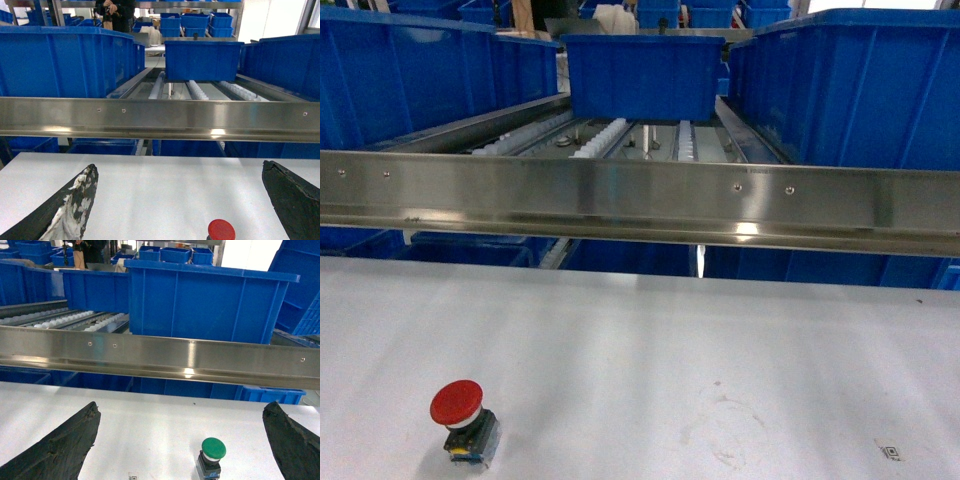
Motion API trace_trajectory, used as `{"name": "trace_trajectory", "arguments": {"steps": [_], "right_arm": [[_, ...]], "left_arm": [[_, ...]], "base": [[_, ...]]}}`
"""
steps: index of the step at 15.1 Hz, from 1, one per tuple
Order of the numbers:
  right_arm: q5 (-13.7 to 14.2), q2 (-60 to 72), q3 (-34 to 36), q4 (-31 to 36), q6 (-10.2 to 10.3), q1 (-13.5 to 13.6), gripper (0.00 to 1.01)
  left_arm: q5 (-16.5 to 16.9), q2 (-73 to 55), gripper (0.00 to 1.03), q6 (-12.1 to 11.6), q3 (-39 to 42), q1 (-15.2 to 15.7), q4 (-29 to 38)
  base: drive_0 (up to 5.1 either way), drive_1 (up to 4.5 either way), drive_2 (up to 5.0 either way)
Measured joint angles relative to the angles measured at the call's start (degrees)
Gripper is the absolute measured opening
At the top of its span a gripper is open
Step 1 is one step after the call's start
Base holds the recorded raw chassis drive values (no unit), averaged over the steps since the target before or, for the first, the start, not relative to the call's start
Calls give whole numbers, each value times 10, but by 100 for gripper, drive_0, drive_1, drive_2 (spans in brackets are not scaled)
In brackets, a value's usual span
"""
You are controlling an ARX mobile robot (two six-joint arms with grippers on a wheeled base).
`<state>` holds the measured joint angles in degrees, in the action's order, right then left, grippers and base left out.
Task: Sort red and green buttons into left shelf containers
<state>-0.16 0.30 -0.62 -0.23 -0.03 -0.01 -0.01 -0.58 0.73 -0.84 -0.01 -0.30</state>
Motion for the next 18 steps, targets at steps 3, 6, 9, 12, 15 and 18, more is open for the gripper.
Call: {"name": "trace_trajectory", "arguments": {"steps": [3,6,9,12,15,18], "right_arm": [[0,0,0,0,0,0,98],[0,0,0,0,0,0,98],[0,0,0,0,0,0,98],[0,0,0,0,0,0,98],[-10,13,1,31,-7,-6,98],[-61,222,0,196,-43,-110,98]], "left_arm": [[0,0,98,0,0,0,0],[0,0,98,0,0,0,0],[0,0,98,0,0,0,0],[0,0,98,0,0,0,0],[3,-1,98,1,0,1,0],[-15,-152,98,3,-1,-44,137]], "base": [[0,0,0],[0,0,0],[0,0,0],[0,0,0],[0,0,0],[0,0,0]]}}
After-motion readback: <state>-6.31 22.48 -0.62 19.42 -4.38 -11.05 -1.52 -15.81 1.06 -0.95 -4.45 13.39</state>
